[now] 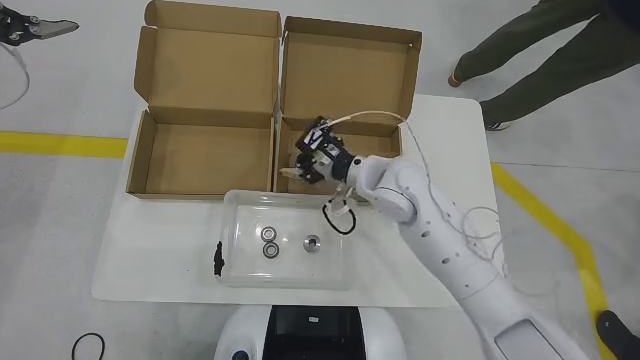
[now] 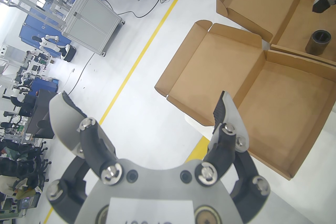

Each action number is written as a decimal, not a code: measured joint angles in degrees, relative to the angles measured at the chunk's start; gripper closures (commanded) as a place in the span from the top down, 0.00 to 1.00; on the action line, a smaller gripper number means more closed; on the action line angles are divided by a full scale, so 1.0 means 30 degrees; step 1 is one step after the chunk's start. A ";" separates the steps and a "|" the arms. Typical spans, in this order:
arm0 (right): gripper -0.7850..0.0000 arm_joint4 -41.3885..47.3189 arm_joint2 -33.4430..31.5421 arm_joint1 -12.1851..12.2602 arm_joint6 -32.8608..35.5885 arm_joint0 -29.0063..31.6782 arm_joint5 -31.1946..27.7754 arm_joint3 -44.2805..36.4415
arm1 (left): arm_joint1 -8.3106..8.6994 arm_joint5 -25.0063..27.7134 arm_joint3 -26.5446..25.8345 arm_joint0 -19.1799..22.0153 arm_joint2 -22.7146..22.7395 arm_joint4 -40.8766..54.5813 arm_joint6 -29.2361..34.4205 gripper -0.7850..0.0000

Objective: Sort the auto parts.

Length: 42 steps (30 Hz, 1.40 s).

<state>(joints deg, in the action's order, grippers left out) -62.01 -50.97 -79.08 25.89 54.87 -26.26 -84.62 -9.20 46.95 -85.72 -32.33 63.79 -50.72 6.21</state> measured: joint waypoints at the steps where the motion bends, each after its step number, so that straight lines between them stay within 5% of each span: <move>1: 1.00 0.0000 -0.0274 0.0111 -0.0047 0.0281 -0.0386 -0.0503 | 0.0000 0.0000 0.0000 0.0000 0.0000 0.0000 0.0000 1.00; 15: 1.00 -0.1582 -0.1703 0.1190 0.1505 0.4420 -0.2615 -0.6102 | 0.0000 0.0000 0.0000 0.0000 0.0000 0.0000 0.0000 1.00; 42: 1.00 -0.1533 -0.1605 0.1331 0.0789 0.5188 -0.3145 -0.6280 | 0.0000 0.0000 0.0000 0.0000 0.0000 0.0000 0.0000 1.00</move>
<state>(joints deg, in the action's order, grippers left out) -66.61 -55.79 -75.09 28.26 70.44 -35.69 -103.46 -9.20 46.95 -85.72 -32.33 63.79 -50.72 6.21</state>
